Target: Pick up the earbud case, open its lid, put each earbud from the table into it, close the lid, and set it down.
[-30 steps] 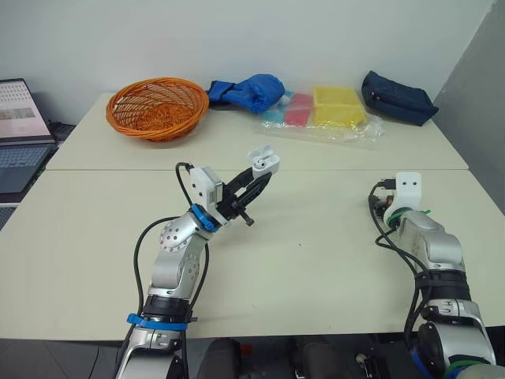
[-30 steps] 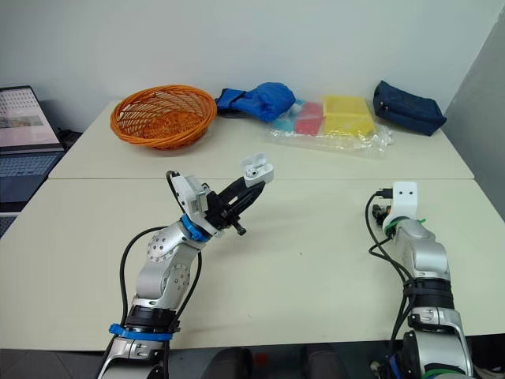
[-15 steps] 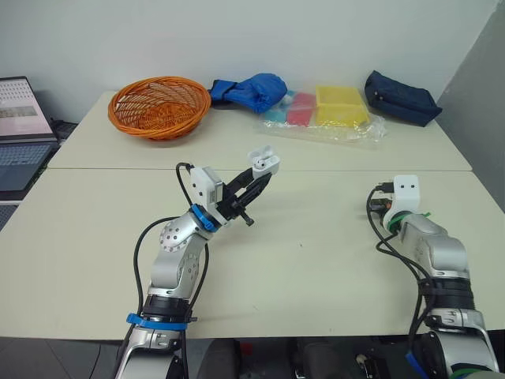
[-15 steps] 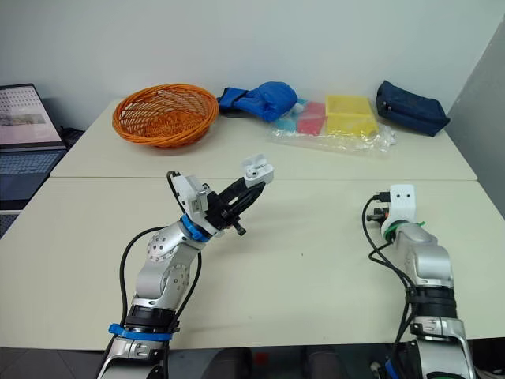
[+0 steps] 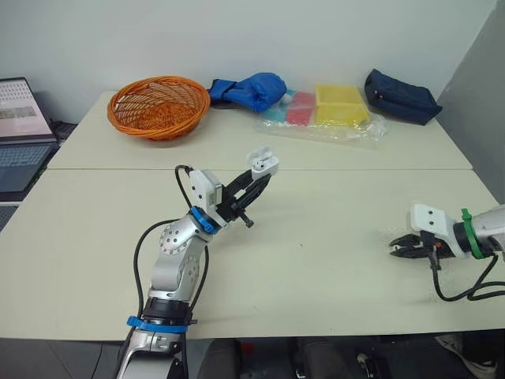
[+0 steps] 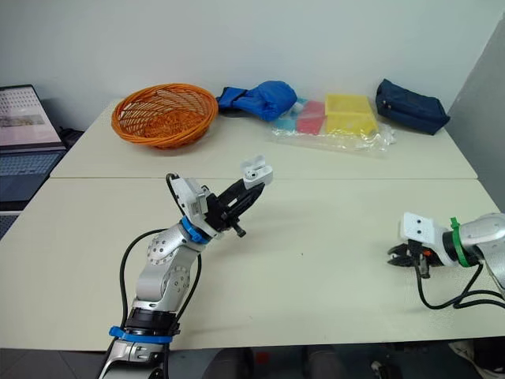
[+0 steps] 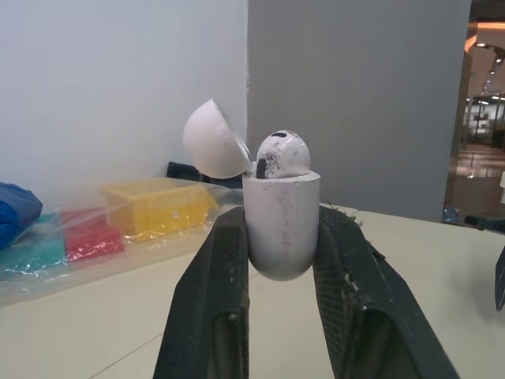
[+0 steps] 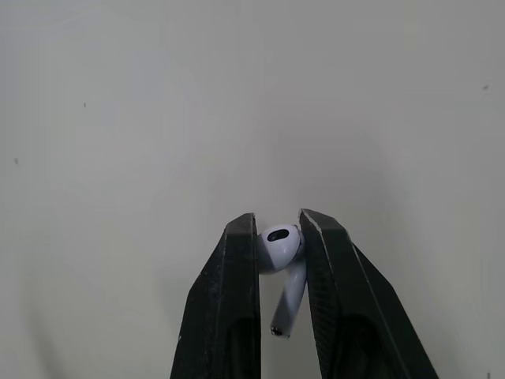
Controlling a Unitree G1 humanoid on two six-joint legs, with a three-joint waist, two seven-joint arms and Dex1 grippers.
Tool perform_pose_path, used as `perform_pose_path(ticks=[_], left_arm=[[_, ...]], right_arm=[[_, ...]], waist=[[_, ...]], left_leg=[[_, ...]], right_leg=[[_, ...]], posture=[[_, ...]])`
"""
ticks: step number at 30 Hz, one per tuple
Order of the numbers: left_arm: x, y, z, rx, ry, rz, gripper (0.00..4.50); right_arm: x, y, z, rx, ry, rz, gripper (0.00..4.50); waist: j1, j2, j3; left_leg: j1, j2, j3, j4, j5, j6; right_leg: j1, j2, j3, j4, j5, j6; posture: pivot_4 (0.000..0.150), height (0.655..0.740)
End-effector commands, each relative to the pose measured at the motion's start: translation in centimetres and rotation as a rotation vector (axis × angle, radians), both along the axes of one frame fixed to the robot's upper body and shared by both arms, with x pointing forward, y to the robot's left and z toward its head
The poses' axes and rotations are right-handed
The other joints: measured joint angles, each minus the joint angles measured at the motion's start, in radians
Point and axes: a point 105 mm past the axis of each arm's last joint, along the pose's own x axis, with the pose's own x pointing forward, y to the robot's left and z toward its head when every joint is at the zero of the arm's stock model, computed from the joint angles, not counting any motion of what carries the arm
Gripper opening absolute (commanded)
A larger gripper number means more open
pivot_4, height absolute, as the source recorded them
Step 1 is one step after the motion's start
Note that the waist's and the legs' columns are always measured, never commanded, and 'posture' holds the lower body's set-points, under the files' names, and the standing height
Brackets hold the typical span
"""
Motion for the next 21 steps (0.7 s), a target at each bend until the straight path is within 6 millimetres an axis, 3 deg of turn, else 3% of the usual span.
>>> perform_pose_path(ticks=[1, 13, 17, 21], left_arm=[[-0.8, -0.2, 1.1, -0.010, -0.056, -0.002, 0.74], [-0.8, 0.0, 0.8, -0.006, -0.049, 0.001, 0.74], [-0.8, -0.2, 0.9, -0.006, -0.051, -0.006, 0.74], [-0.8, -0.3, 1.0, -0.007, -0.052, -0.012, 0.74]], right_arm=[[0.7, -1.6, 0.1, -0.055, -0.033, 0.011, 0.41], [0.6, -3.5, -1.6, -0.073, 0.004, -0.076, 0.41], [0.5, -3.5, -1.5, -0.074, 0.000, -0.077, 1.77], [0.2, -3.9, -1.1, -0.093, 0.002, -0.079, 1.77]], waist=[[0.001, 0.000, 0.000], [0.004, 0.000, 0.000], [0.004, 0.000, 0.000], [0.004, 0.000, 0.000]], left_leg=[[0.000, 0.000, 0.000, 0.000, 0.000, 0.000], [0.004, -0.001, 0.000, 0.002, 0.000, 0.000], [0.005, -0.002, -0.001, 0.003, 0.000, 0.000], [0.005, -0.002, -0.001, 0.002, 0.000, 0.000]], right_leg=[[0.000, 0.000, 0.000, 0.000, 0.000, 0.000], [0.006, -0.002, -0.001, 0.000, 0.000, 0.000], [0.007, -0.002, -0.001, 0.000, 0.000, 0.000], [0.007, -0.002, -0.001, 0.000, 0.000, 0.000]], posture=[[0.150, 0.7400], [0.150, 0.7400], [0.150, 0.7400], [0.150, 0.7400]])
